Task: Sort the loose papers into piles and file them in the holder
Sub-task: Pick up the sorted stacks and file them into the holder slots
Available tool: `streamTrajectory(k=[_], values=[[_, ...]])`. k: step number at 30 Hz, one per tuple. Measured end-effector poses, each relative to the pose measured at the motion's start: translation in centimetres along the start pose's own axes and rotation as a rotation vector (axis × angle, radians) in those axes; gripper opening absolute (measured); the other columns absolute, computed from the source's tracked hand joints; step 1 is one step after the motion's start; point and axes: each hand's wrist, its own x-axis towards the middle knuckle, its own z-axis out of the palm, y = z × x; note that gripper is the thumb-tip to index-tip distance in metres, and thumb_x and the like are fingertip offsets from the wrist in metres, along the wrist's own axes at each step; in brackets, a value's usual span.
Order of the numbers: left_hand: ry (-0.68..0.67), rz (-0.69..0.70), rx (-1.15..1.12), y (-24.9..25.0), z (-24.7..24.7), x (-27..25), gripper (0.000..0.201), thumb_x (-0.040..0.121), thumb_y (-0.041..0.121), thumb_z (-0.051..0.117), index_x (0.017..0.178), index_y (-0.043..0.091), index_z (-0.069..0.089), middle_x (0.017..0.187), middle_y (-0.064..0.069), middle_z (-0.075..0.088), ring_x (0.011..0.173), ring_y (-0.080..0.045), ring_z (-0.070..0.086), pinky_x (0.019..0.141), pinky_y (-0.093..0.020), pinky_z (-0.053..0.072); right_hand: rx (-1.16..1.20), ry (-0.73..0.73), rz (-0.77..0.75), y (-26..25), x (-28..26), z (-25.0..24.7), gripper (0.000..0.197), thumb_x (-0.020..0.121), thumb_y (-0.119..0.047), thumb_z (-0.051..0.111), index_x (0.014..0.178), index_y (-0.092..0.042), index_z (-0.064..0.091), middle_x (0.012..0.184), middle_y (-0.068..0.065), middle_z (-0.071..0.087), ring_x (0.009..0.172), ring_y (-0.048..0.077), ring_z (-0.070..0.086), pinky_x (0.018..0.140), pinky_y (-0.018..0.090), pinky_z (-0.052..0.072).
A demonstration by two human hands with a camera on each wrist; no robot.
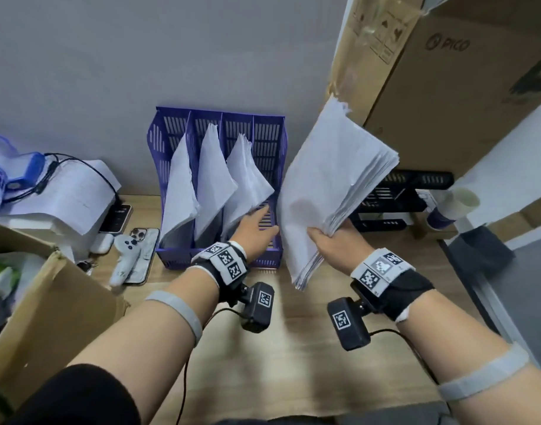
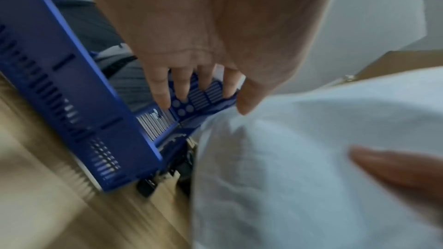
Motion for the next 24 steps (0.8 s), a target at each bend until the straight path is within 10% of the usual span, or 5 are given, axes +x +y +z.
streamTrajectory(k=[4, 8, 17, 21, 24], values=[[0.151, -0.037, 0.015, -1.9, -1.9, 1.8, 0.077, 0.088, 0.006, 0.055, 0.156, 0.02, 0.021, 0.16, -0.011, 0.022, 0.148, -0.029, 0.024, 0.121, -0.044, 0.023, 0.064, -0.03, -0.049, -1.9, 0.4, -0.2, 0.034, 0.098, -0.019, 0.051, 0.131, -0.012, 0.054, 0.11, -0.008, 0.05, 0.105, 0.006, 0.044, 0.084, 0.004, 0.025], [0.153, -0.039, -0.102, -2.1, -3.3, 1.8, 0.079, 0.088, 0.008, 0.05, 0.155, 0.034, 0.017, 0.161, -0.003, 0.023, 0.145, -0.026, 0.031, 0.115, -0.048, 0.034, 0.008, -0.044, -0.079, -3.4, 3.1, 1.3, 0.028, 0.096, -0.018, 0.052, 0.117, -0.003, 0.062, 0.111, 0.007, 0.066, 0.105, 0.023, 0.061, 0.092, 0.026, 0.045], [0.155, -0.036, -0.305, -1.8, -5.0, 1.6, 0.068, 0.094, 0.003, 0.047, 0.154, 0.026, 0.024, 0.156, -0.001, 0.034, 0.108, -0.004, 0.058, 0.084, -0.01, 0.049, 0.034, 0.117, -0.005, -5.0, 9.5, 4.1, 0.03, 0.095, -0.02, 0.055, 0.115, 0.0, 0.065, 0.11, 0.013, 0.068, 0.112, 0.031, 0.062, 0.087, 0.019, 0.04], [0.125, -0.033, -0.344, -1.9, -5.4, 1.7, 0.069, 0.094, 0.001, 0.047, 0.155, 0.026, 0.023, 0.156, -0.004, 0.035, 0.124, -0.018, 0.055, 0.086, -0.016, 0.052, 0.019, 0.209, 0.083, -4.7, 11.5, 6.3, 0.042, 0.087, -0.038, 0.061, 0.114, -0.008, 0.067, 0.118, 0.013, 0.068, 0.112, 0.03, 0.062, 0.098, 0.032, 0.047], [0.109, -0.028, -0.342, -2.1, -5.6, 1.9, 0.069, 0.095, 0.0, 0.046, 0.155, 0.026, 0.023, 0.153, -0.006, 0.039, 0.081, -0.004, 0.059, 0.059, -0.003, 0.044, -0.039, 0.202, 0.139, -5.0, 12.1, 6.8, 0.04, 0.09, -0.038, 0.052, 0.086, -0.001, 0.066, 0.087, 0.02, 0.071, 0.083, 0.035, 0.069, 0.081, 0.038, 0.056]])
